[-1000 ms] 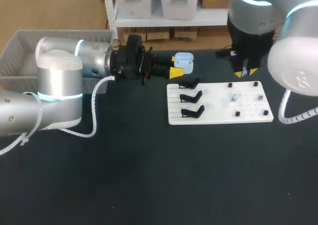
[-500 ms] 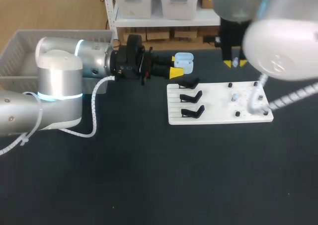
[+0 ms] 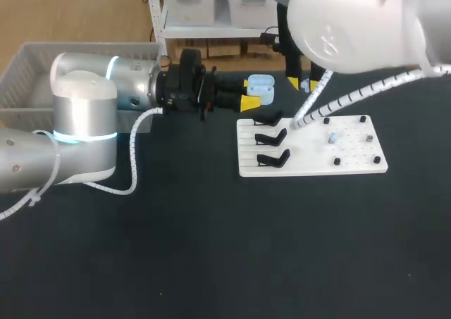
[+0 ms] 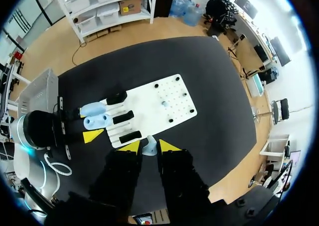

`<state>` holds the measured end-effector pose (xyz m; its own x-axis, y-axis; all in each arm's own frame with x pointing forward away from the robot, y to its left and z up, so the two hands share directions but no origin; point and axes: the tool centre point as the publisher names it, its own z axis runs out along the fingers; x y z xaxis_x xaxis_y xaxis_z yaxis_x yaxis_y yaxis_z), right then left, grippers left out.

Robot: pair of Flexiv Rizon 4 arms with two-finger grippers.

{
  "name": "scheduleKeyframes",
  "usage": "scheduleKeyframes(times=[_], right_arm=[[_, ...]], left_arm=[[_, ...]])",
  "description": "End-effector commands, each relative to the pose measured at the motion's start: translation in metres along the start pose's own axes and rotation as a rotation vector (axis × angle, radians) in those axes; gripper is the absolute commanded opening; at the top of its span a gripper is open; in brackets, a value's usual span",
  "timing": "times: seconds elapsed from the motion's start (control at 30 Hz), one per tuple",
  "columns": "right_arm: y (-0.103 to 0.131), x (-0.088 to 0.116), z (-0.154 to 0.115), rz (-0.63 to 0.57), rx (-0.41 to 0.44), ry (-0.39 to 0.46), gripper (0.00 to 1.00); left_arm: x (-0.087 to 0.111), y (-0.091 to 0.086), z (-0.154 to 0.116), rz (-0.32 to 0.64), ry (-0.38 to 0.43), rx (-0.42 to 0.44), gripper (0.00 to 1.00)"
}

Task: Pick up each earbud case from the left stands, insert the matching earbuds, close the lid, and place the case in the box.

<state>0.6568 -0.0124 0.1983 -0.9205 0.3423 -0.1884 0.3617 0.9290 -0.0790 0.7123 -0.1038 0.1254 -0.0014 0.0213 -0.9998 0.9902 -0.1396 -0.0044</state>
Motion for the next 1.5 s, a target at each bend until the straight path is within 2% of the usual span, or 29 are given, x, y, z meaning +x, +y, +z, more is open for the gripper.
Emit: scheduleKeyframes(times=[0.03,0.3,0.5,0.57,0.93,1.5], right_arm=[[-0.001,0.000,0.000,0.000,-0.001,-0.001,0.00],[-0.001,0.000,0.000,0.000,-0.001,-0.001,0.00],[0.020,0.000,-0.013,0.020,0.014,-0.047,0.00],[0.025,-0.001,-0.015,0.048,0.031,-0.014,0.00],[0.057,-0.002,-0.016,0.186,0.082,0.011,0.00],[0.059,-0.002,-0.002,0.317,0.099,0.096,0.00]], left_arm=[[0.001,-0.001,0.000,0.003,-0.002,-0.003,0.00],[0.001,-0.001,0.000,0.003,-0.002,-0.003,0.00],[0.001,-0.001,0.000,0.003,-0.002,-0.003,0.00],[0.001,-0.001,0.000,0.003,-0.002,-0.003,0.00],[0.000,-0.002,0.001,0.021,0.001,-0.008,0.00],[0.001,-0.009,0.004,0.061,-0.020,-0.036,0.00]])
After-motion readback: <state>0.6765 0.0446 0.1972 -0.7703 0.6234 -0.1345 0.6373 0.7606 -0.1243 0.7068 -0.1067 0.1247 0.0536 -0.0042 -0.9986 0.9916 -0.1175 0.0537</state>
